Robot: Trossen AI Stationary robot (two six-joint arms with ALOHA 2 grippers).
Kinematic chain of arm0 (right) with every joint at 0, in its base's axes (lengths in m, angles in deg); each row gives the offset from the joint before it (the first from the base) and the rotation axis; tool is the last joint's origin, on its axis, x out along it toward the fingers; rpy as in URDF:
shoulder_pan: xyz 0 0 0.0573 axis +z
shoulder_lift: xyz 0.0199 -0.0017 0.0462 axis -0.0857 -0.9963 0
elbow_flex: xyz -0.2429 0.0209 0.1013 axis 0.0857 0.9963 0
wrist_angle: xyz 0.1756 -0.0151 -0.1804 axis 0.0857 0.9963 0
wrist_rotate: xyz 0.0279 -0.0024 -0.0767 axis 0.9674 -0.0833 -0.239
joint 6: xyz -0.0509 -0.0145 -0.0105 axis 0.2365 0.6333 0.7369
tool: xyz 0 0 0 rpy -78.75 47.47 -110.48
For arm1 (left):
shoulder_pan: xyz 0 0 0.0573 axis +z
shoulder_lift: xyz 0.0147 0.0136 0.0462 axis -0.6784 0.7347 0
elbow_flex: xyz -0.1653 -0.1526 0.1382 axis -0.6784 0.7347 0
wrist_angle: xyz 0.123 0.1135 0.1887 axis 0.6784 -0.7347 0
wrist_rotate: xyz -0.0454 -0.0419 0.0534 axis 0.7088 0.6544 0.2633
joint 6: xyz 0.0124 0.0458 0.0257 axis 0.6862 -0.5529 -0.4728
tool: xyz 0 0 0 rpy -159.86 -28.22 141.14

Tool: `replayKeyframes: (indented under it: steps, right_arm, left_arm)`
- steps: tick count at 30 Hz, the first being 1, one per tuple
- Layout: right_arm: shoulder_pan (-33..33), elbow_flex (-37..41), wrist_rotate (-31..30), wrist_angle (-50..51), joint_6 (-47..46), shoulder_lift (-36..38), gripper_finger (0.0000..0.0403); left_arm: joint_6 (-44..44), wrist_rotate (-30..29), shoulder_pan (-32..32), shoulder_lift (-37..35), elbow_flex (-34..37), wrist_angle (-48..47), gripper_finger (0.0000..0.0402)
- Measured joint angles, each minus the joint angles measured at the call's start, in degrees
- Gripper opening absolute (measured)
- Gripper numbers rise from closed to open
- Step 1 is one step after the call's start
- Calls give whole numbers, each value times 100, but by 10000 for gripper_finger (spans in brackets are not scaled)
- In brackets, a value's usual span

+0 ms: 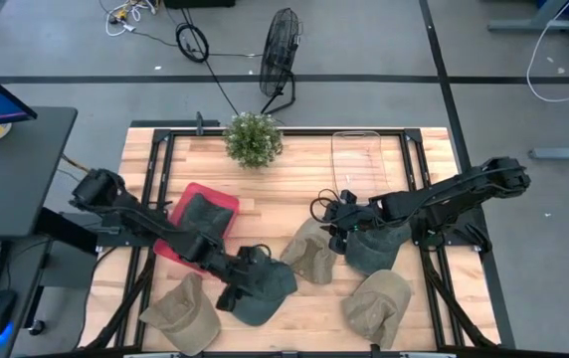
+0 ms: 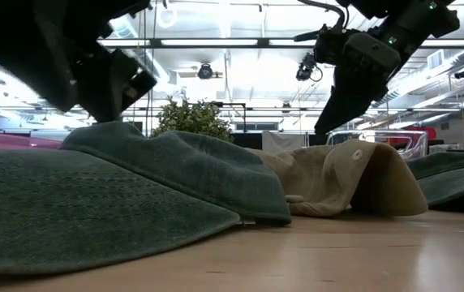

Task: Pick & Place hat
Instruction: Put the left black cap into the red bin

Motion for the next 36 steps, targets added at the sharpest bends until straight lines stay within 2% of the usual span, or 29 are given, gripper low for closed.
replayKeyframes:
  steps: [7,9,12,15,23,25,28,32,36]
  right_arm:
    - [0,0,0,-51,20,0,136]
    - [0,0,0,-48,34,0,135]
    - [0,0,0,-25,37,1,135]
    - [0,0,0,-19,39,0,135]
    - [0,0,0,-21,39,1,135]
    - [0,0,0,-19,39,0,135]
    - [0,0,0,-21,39,2,135]
    - [0,0,0,-52,41,2,136]
    - [0,0,0,-56,42,2,135]
  left_arm:
    - [-33,-53,-14,376,-7,-40,167]
    - [-152,-50,-19,412,-9,-26,147]
    - [-301,-50,-27,369,-6,-14,87]
    - [-323,-65,0,146,2,-91,19]
    - [-403,-86,-71,-941,-183,-477,7]
    - [-594,-174,-139,-1297,-346,-908,7]
    - [-624,-586,-239,-1764,-664,-2225,7]
    - [-250,-913,-226,-2158,-1006,-4204,6]
    - [-107,-983,-127,-2406,-1001,-5351,5]
